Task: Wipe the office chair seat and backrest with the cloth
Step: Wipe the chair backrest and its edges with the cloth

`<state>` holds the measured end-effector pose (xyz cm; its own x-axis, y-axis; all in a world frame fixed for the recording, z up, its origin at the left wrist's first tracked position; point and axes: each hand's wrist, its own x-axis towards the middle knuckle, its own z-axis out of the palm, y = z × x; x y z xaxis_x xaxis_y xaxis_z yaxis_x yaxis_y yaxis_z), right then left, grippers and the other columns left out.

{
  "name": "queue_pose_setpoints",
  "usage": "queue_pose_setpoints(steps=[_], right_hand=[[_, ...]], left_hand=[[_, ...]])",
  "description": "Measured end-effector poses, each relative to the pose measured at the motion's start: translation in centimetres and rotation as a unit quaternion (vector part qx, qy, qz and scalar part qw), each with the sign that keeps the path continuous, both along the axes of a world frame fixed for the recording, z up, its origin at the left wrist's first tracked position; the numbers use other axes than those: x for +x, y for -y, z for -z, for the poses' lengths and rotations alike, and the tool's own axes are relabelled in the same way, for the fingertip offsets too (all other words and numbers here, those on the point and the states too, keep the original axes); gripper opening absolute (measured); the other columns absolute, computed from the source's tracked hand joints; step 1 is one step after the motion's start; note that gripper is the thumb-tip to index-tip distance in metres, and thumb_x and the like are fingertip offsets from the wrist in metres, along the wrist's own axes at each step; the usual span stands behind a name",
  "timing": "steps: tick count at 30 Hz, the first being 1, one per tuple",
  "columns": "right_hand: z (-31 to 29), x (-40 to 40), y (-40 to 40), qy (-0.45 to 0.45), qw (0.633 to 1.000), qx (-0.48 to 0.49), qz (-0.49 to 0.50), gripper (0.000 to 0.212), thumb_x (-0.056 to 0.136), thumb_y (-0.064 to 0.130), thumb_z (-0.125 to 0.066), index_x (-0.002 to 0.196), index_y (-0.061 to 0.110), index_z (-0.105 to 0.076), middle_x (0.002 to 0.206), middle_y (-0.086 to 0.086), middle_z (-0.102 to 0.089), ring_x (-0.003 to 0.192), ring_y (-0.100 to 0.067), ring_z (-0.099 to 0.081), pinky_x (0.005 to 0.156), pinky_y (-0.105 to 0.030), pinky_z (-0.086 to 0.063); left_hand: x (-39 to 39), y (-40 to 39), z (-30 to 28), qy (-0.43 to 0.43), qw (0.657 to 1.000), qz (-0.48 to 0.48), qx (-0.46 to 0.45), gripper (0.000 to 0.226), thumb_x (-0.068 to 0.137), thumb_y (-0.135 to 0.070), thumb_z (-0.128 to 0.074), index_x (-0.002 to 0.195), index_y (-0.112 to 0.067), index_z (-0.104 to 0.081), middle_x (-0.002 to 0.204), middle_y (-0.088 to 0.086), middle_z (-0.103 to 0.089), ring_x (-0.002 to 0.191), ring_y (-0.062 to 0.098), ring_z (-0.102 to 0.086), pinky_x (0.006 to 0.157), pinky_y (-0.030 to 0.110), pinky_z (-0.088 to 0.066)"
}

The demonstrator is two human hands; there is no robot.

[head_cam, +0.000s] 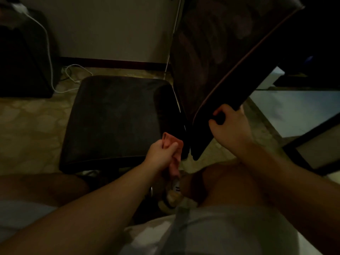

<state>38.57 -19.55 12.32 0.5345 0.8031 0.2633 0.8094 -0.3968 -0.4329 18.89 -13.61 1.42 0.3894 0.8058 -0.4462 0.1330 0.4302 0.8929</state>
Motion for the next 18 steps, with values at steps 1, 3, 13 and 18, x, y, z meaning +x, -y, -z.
queue_pose_setpoints(steps=[1,3,13,18], right_hand=[[0.1,-0.2,0.3,0.013,1.000,-0.002,-0.003,0.020,0.085,0.038,-0.069,0.102,0.031,-0.061,0.142,-0.006,-0.046,0.089,-0.028,-0.065,0.083,-0.043,-0.060],[0.5,-0.7,0.9,0.031,0.999,0.003,-0.007,0.020,0.086,0.035,-0.069,0.104,0.030,-0.060,0.144,-0.009,-0.045,0.086,-0.028,-0.066,0.079,-0.041,-0.060],[5.5,-0.9,1.1,0.030,0.995,0.090,-0.004,0.041,0.088,0.022,-0.073,0.120,0.028,-0.049,0.138,-0.008,-0.049,0.101,-0.019,-0.059,0.072,-0.022,-0.048],[8.4,0.1,-0.2,0.040,0.986,0.164,-0.014,0.051,0.083,0.009,-0.074,0.125,0.019,-0.046,0.119,-0.015,-0.058,0.098,-0.017,-0.058,0.077,-0.004,-0.038]], left_hand=[[0.2,0.0,0.4,-0.002,1.000,-0.001,-0.005,0.016,0.101,-0.027,-0.069,0.112,-0.015,-0.071,0.108,0.014,-0.077,0.098,0.029,-0.075,0.092,0.050,-0.061],[0.6,0.0,0.9,-0.001,1.000,-0.010,-0.022,0.015,0.102,-0.027,-0.065,0.112,-0.015,-0.068,0.109,0.015,-0.075,0.098,0.030,-0.075,0.092,0.051,-0.061],[5.2,-1.6,0.5,0.070,0.992,0.019,-0.106,0.020,0.104,-0.023,-0.062,0.120,-0.011,-0.065,0.110,0.021,-0.075,0.091,0.035,-0.075,0.073,0.045,-0.063],[6.8,-2.8,1.1,0.110,0.979,0.033,-0.167,0.008,0.102,-0.015,-0.066,0.109,-0.017,-0.063,0.095,0.011,-0.073,0.075,0.021,-0.074,0.062,0.031,-0.064]])
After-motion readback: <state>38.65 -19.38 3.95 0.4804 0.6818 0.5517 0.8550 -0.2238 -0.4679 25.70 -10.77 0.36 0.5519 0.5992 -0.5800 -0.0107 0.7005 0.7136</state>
